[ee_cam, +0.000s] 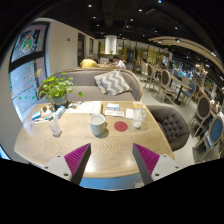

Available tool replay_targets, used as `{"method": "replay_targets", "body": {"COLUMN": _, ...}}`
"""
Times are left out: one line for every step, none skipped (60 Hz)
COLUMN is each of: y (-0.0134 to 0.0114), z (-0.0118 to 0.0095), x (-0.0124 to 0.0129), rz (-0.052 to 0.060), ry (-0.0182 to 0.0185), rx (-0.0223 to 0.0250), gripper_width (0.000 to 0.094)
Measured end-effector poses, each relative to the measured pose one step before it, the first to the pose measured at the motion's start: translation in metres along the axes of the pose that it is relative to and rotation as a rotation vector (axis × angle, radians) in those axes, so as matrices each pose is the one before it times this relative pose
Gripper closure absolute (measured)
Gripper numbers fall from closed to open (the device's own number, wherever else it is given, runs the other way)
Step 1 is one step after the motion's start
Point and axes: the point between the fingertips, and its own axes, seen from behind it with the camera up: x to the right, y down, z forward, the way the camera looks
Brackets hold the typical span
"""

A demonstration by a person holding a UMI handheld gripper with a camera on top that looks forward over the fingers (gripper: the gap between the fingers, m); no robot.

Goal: Pour water

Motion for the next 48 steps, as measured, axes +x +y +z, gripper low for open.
{"method": "replay_targets", "body": {"y": 0.00123, "z": -0.00019, "x": -0.00099, "rz": 0.0005, "ry": -0.00142, "rx": -0.00350, "gripper_width": 0.0077}}
{"method": "replay_targets", "body": {"y": 0.00304, "z": -0.00032, "x": 0.00066, "rz": 0.0018, "ry": -0.00267, "rx": -0.00251, "gripper_width": 0.0076}}
{"method": "replay_targets", "body": {"y": 0.00160, "z": 0.00040, "x": -0.00146, "rz": 0.0000, "ry": -0.00047, "rx": -0.00293, "gripper_width": 0.0078}}
{"method": "replay_targets", "body": {"y": 0.00021, "z": 0.00112, "x": -0.00373, "rz": -0.0025, "ry": 0.00193, "rx": -0.00346, "gripper_width": 0.0077}}
{"method": "replay_targets", "body": {"y": 0.00197, "z": 0.00132, "x": -0.00233, "rz": -0.0009, "ry": -0.00017, "rx": -0.00200, "gripper_width": 0.0077}}
{"method": "replay_targets", "body": {"y": 0.00357, "z": 0.00146, "x": -0.00121, "rz": 0.0002, "ry": -0.00243, "rx": -0.00086, "gripper_width": 0.0079}}
{"method": "replay_targets", "body": {"y": 0.00046, "z": 0.00207, "x": -0.00489, "rz": -0.0045, "ry": 0.00106, "rx": -0.00301, "gripper_width": 0.0082}}
{"method": "replay_targets", "body": {"y": 0.00216, "z": 0.00157, "x": -0.00340, "rz": -0.0028, "ry": -0.00105, "rx": -0.00224, "gripper_width": 0.0082}}
{"method": "replay_targets", "body": {"y": 0.00056, "z": -0.00335, "x": -0.00066, "rz": -0.0030, "ry": -0.00208, "rx": -0.00287, "gripper_width": 0.0084}}
{"method": "replay_targets", "body": {"y": 0.00229, "z": 0.00399, "x": -0.00583, "rz": -0.0014, "ry": -0.00060, "rx": -0.00001, "gripper_width": 0.0085}}
{"method": "replay_targets", "body": {"y": 0.00220, "z": 0.00241, "x": -0.00481, "rz": -0.0013, "ry": -0.00164, "rx": 0.00016, "gripper_width": 0.0083}}
{"method": "replay_targets", "body": {"y": 0.00153, "z": 0.00187, "x": -0.00533, "rz": -0.0014, "ry": -0.00263, "rx": 0.00012, "gripper_width": 0.0082}}
{"method": "replay_targets", "body": {"y": 0.00156, "z": 0.00195, "x": -0.00583, "rz": -0.0012, "ry": -0.00368, "rx": 0.00071, "gripper_width": 0.0079}}
{"method": "replay_targets", "body": {"y": 0.00127, "z": 0.00194, "x": -0.00591, "rz": -0.0010, "ry": -0.00387, "rx": 0.00067, "gripper_width": 0.0078}}
{"method": "replay_targets", "body": {"y": 0.00168, "z": 0.00216, "x": -0.00577, "rz": -0.0010, "ry": -0.00259, "rx": -0.00011, "gripper_width": 0.0082}}
{"method": "replay_targets", "body": {"y": 0.00214, "z": 0.00187, "x": -0.00618, "rz": -0.0007, "ry": -0.00323, "rx": -0.00094, "gripper_width": 0.0077}}
{"method": "replay_targets", "body": {"y": 0.00212, "z": 0.00160, "x": -0.00650, "rz": 0.0000, "ry": -0.00323, "rx": -0.00170, "gripper_width": 0.0078}}
{"method": "replay_targets", "body": {"y": 0.00193, "z": 0.00233, "x": -0.00679, "rz": 0.0004, "ry": -0.00418, "rx": -0.00118, "gripper_width": 0.0077}}
{"method": "replay_targets", "body": {"y": 0.00173, "z": 0.00224, "x": -0.00747, "rz": 0.0006, "ry": -0.00599, "rx": -0.00012, "gripper_width": 0.0081}}
{"method": "replay_targets", "body": {"y": 0.00117, "z": 0.00226, "x": -0.00838, "rz": 0.0004, "ry": -0.00748, "rx": 0.00136, "gripper_width": 0.0078}}
{"method": "replay_targets", "body": {"y": 0.00130, "z": 0.00232, "x": -0.00838, "rz": 0.0002, "ry": -0.00837, "rx": 0.00150, "gripper_width": 0.0079}}
{"method": "replay_targets", "body": {"y": 0.00161, "z": 0.00260, "x": -0.00855, "rz": 0.0001, "ry": -0.00769, "rx": 0.00086, "gripper_width": 0.0079}}
{"method": "replay_targets", "body": {"y": 0.00152, "z": 0.00285, "x": -0.00860, "rz": -0.0003, "ry": -0.00681, "rx": -0.00031, "gripper_width": 0.0078}}
{"method": "replay_targets", "body": {"y": 0.00170, "z": 0.00253, "x": -0.00835, "rz": -0.0006, "ry": -0.00620, "rx": -0.00076, "gripper_width": 0.0078}}
{"method": "replay_targets", "body": {"y": 0.00117, "z": 0.00313, "x": -0.00851, "rz": -0.0003, "ry": -0.00633, "rx": 0.00046, "gripper_width": 0.0078}}
{"method": "replay_targets", "body": {"y": 0.00103, "z": 0.00304, "x": -0.00873, "rz": -0.0001, "ry": -0.00730, "rx": 0.00203, "gripper_width": 0.0080}}
{"method": "replay_targets", "body": {"y": 0.00075, "z": 0.00324, "x": -0.00908, "rz": 0.0005, "ry": -0.00840, "rx": 0.00227, "gripper_width": 0.0079}}
{"method": "replay_targets", "body": {"y": 0.00083, "z": 0.00378, "x": -0.00916, "rz": 0.0000, "ry": -0.00852, "rx": 0.00182, "gripper_width": 0.0078}}
{"method": "replay_targets", "body": {"y": 0.00080, "z": 0.00392, "x": -0.00934, "rz": -0.0008, "ry": -0.00916, "rx": 0.00043, "gripper_width": 0.0079}}
{"method": "replay_targets", "body": {"y": 0.00079, "z": 0.00399, "x": -0.00962, "rz": -0.0012, "ry": -0.00929, "rx": -0.00052, "gripper_width": 0.0079}}
{"method": "replay_targets", "body": {"y": 0.00049, "z": 0.00448, "x": -0.00923, "rz": -0.0009, "ry": -0.00904, "rx": 0.00001, "gripper_width": 0.0080}}
{"method": "replay_targets", "body": {"y": -0.00008, "z": 0.00423, "x": -0.00906, "rz": 0.0001, "ry": -0.00853, "rx": 0.00219, "gripper_width": 0.0078}}
{"method": "replay_targets", "body": {"y": -0.00121, "z": 0.00464, "x": -0.00873, "rz": 0.0007, "ry": -0.00748, "rx": 0.00465, "gripper_width": 0.0078}}
{"method": "replay_targets", "body": {"y": -0.00110, "z": 0.00526, "x": -0.00848, "rz": 0.0010, "ry": -0.00704, "rx": 0.00602, "gripper_width": 0.0076}}
{"method": "replay_targets", "body": {"y": -0.00109, "z": 0.00533, "x": -0.00885, "rz": 0.0007, "ry": -0.00764, "rx": 0.00622, "gripper_width": 0.0075}}
{"method": "replay_targets", "body": {"y": -0.00147, "z": 0.00564, "x": -0.00863, "rz": 0.0000, "ry": -0.00820, "rx": 0.00594, "gripper_width": 0.0073}}
{"method": "replay_targets", "body": {"y": -0.00133, "z": 0.00601, "x": -0.00858, "rz": -0.0003, "ry": -0.00824, "rx": 0.00547, "gripper_width": 0.0073}}
{"method": "replay_targets", "body": {"y": -0.00142, "z": 0.00633, "x": -0.00822, "rz": -0.0005, "ry": -0.00669, "rx": 0.00533, "gripper_width": 0.0073}}
{"method": "replay_targets", "body": {"y": -0.00156, "z": 0.00665, "x": -0.00758, "rz": -0.0002, "ry": -0.00497, "rx": 0.00639, "gripper_width": 0.0071}}
{"method": "replay_targets", "body": {"y": -0.00215, "z": 0.00664, "x": -0.00661, "rz": 0.0002, "ry": -0.00270, "rx": 0.00802, "gripper_width": 0.0074}}
{"method": "replay_targets", "body": {"y": -0.00251, "z": 0.00697, "x": -0.00572, "rz": 0.0005, "ry": -0.00123, "rx": 0.00934, "gripper_width": 0.0072}}
{"method": "replay_targets", "body": {"y": -0.00258, "z": 0.00723, "x": -0.00551, "rz": 0.0006, "ry": -0.00070, "rx": 0.00992, "gripper_width": 0.0074}}
{"method": "replay_targets", "body": {"y": -0.00273, "z": 0.00714, "x": -0.00534, "rz": 0.0008, "ry": -0.00014, "rx": 0.00960, "gripper_width": 0.0073}}
{"method": "replay_targets", "body": {"y": -0.00216, "z": 0.00765, "x": -0.00514, "rz": 0.0007, "ry": -0.00001, "rx": 0.00946, "gripper_width": 0.0072}}
{"method": "replay_targets", "body": {"y": -0.00227, "z": 0.00760, "x": -0.00456, "rz": 0.0009, "ry": 0.00029, "rx": 0.00928, "gripper_width": 0.0073}}
{"method": "replay_targets", "body": {"y": -0.00231, "z": 0.00779, "x": -0.00432, "rz": 0.0009, "ry": 0.00080, "rx": 0.00847, "gripper_width": 0.0072}}
{"method": "replay_targets", "body": {"y": -0.00227, "z": 0.00797, "x": -0.00383, "rz": 0.0018, "ry": 0.00175, "rx": 0.00874, "gripper_width": 0.0072}}
{"method": "replay_targets", "body": {"y": -0.00223, "z": 0.00799, "x": -0.00360, "rz": 0.0022, "ry": 0.00238, "rx": 0.00868, "gripper_width": 0.0072}}
